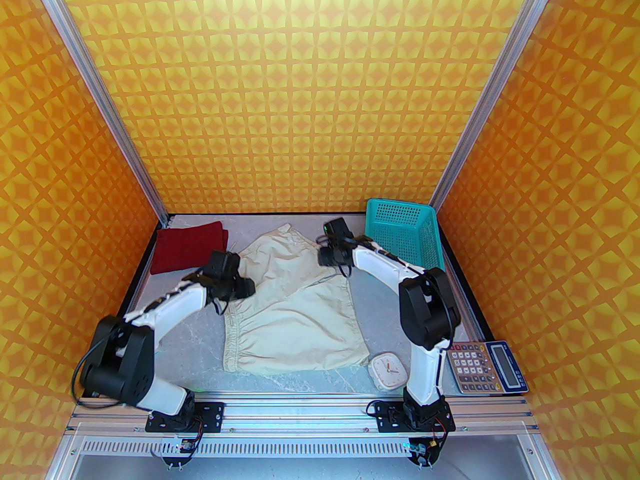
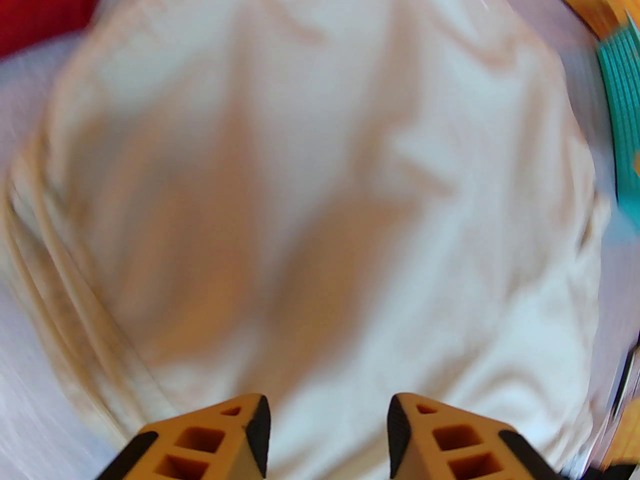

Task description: Fold and stack the mixed laundry pile

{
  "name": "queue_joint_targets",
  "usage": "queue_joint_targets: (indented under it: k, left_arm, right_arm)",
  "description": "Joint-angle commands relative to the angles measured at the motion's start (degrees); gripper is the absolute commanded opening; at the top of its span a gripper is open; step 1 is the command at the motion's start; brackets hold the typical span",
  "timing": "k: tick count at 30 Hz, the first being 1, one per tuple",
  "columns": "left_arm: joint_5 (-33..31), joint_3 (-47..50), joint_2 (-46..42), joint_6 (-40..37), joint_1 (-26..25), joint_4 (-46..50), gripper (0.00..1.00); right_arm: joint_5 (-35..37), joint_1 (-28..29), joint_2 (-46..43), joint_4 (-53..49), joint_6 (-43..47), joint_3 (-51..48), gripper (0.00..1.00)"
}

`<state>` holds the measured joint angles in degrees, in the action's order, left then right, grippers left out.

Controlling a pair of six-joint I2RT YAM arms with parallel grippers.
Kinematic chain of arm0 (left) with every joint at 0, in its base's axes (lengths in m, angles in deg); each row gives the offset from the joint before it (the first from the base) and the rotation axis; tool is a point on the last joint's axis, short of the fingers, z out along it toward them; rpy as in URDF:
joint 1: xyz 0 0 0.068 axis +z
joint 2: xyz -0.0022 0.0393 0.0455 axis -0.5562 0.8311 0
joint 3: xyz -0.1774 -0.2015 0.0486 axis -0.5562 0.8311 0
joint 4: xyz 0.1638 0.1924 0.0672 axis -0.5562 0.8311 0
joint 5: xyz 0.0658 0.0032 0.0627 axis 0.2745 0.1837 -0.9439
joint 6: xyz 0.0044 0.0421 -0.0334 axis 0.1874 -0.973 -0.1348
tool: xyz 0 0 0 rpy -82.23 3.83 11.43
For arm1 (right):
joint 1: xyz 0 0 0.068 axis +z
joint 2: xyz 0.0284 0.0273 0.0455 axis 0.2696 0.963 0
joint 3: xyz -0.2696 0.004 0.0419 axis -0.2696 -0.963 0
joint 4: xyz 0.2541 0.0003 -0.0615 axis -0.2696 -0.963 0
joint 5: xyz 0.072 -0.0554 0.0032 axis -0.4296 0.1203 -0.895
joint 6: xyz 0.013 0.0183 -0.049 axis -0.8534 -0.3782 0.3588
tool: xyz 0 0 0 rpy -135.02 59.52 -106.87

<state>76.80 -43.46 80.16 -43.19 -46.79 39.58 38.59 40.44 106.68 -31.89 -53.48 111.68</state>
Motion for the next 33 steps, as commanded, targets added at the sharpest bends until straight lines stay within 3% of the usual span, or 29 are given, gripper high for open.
queue_joint_targets:
  k: [1, 8, 14, 19, 25, 29, 33]
  left_arm:
    - [0.85, -4.44, 4.51, -0.18, 3.52, -4.84, 0.41]
    - [0.81, -10.22, 15.27, 3.02, 9.11, -6.8, 0.39]
    - [0.8, -12.74, 20.44, 1.75, 10.03, -4.99, 0.39]
    - [3.12, -14.02, 22.59, 1.34, 9.79, -6.02, 0.39]
    - [4.49, -17.44, 21.24, -1.34, 9.4, -3.09, 0.43]
    - [4.49, -17.07, 14.47, -3.15, 9.22, -1.66, 0.49]
    - [4.49, -16.6, 8.1, -5.86, 7.2, 2.29, 0.53]
  right_arm:
    - [-3.87, 0.8, 7.83, -1.29, 1.27, 6.12, 0.38]
    - [-4.13, -0.06, 17.27, -5.11, -2.7, 14.35, 0.34]
    - [-1.39, -2.76, 17.5, -6.59, -5.77, 10.35, 0.34]
    - [0.92, -4.14, 12.76, -5.32, -6.57, 3.27, 0.34]
    - [2.78, -4.32, 6.04, -6.27, -4.54, 0.82, 0.34]
    - [5.23, -5.0, 2.08, -7.06, -2.92, 1.28, 0.36]
    - [6.34, -7.55, 3.65, -9.08, -2.28, 3.44, 0.36]
